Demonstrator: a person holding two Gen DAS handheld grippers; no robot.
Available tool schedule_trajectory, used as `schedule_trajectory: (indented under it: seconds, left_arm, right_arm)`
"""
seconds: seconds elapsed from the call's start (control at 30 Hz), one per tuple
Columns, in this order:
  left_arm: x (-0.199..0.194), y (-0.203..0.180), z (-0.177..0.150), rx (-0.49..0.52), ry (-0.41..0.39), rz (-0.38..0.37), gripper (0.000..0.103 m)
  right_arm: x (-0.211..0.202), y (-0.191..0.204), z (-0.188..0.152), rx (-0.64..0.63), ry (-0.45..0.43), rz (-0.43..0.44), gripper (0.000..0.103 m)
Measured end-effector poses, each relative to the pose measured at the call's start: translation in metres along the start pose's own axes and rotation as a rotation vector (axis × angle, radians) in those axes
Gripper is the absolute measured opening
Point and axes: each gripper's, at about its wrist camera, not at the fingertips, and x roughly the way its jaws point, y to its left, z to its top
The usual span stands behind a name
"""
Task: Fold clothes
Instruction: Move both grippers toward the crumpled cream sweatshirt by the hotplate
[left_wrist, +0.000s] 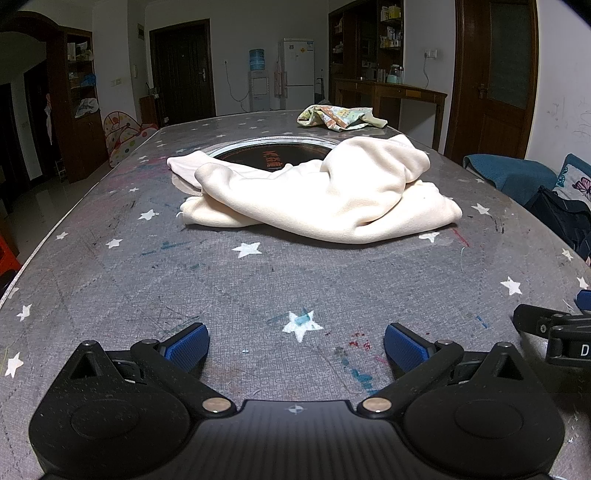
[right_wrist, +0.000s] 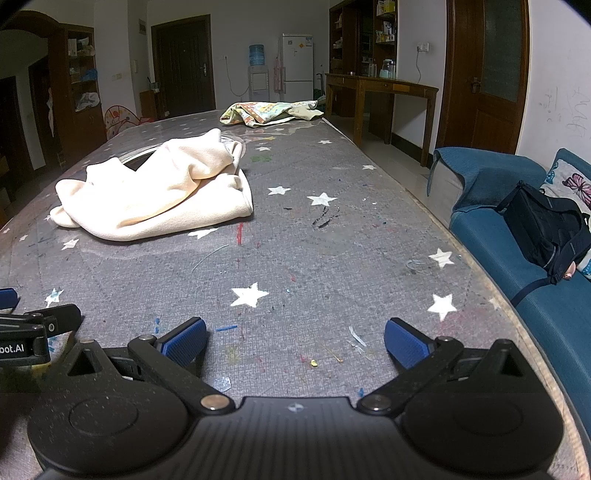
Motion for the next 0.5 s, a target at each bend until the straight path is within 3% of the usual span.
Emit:
schedule_trajectory:
  seconds: [0.5]
  left_arm:
    - [-0.0015,-0.0027,0.0019,-0.005,0.013,-0.005,0.103]
  right_arm:
    - [-0.0059,0.0055,-0.001,0.008,-0.008,0.036,0.097]
